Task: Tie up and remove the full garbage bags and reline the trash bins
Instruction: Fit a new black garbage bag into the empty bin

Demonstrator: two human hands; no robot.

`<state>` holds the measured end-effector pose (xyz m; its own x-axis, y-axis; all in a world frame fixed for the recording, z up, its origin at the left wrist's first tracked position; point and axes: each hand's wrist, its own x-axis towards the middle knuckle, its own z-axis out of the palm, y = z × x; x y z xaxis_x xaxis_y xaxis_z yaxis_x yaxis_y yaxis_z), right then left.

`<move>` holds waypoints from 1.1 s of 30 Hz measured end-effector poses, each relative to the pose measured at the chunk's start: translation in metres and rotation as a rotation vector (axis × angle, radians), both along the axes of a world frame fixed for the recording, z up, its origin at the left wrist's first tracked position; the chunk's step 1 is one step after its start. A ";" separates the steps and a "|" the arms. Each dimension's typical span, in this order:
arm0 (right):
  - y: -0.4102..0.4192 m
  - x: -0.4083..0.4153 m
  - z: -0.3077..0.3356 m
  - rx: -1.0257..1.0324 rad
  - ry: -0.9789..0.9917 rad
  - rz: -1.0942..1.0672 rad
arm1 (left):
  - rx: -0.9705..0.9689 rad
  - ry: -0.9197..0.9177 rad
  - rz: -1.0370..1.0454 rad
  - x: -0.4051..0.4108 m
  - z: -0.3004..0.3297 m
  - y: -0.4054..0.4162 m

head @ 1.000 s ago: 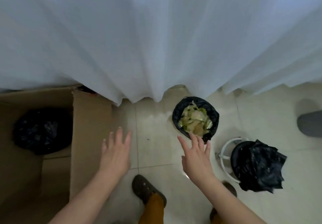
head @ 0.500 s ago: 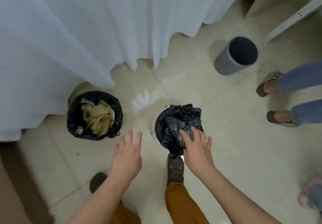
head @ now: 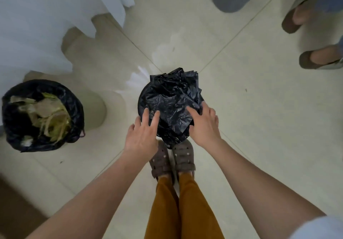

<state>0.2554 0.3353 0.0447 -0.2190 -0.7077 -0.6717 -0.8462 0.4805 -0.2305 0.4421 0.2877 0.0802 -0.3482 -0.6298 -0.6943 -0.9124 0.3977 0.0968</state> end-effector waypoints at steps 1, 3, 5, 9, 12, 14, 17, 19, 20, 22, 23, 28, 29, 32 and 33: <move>-0.001 -0.004 -0.009 0.023 -0.033 -0.037 | 0.010 -0.004 0.002 -0.001 -0.005 0.002; -0.003 -0.010 -0.021 0.090 -0.106 -0.075 | 0.027 -0.014 0.002 0.000 -0.011 0.005; -0.004 -0.013 -0.021 0.125 -0.147 -0.047 | 0.038 -0.019 -0.006 0.000 -0.009 0.007; -0.001 -0.014 0.013 -0.018 -0.235 -0.030 | 0.047 -0.017 -0.018 -0.006 0.018 0.004; 0.002 -0.014 0.054 -0.116 -0.329 -0.041 | 0.040 0.042 0.002 -0.014 0.050 -0.006; 0.002 -0.013 0.083 -0.168 -0.381 -0.054 | 0.011 0.106 0.012 -0.018 0.072 -0.016; -0.002 -0.014 0.126 -0.251 -0.446 -0.073 | -0.025 0.202 0.004 -0.024 0.106 -0.032; -0.007 -0.015 0.153 -0.303 -0.476 -0.098 | -0.043 0.233 -0.020 -0.026 0.129 -0.042; -0.010 -0.016 0.166 -0.325 -0.483 -0.109 | -0.041 0.248 -0.018 -0.026 0.140 -0.046; -0.015 -0.017 0.190 -0.366 -0.495 -0.132 | -0.020 0.293 0.032 -0.027 0.161 -0.054; -0.018 -0.018 0.202 -0.382 -0.501 -0.145 | -0.009 0.327 0.070 -0.027 0.171 -0.058; -0.029 -0.020 0.251 -0.466 -0.496 -0.188 | -0.019 0.445 0.156 -0.024 0.215 -0.070; -0.030 -0.020 0.259 -0.472 -0.493 -0.200 | -0.018 0.466 0.180 -0.024 0.224 -0.071; -0.032 -0.020 0.279 -0.492 -0.502 -0.256 | -0.015 0.514 0.284 -0.025 0.247 -0.070; -0.032 -0.021 0.286 -0.483 -0.513 -0.289 | -0.004 0.520 0.326 -0.026 0.255 -0.070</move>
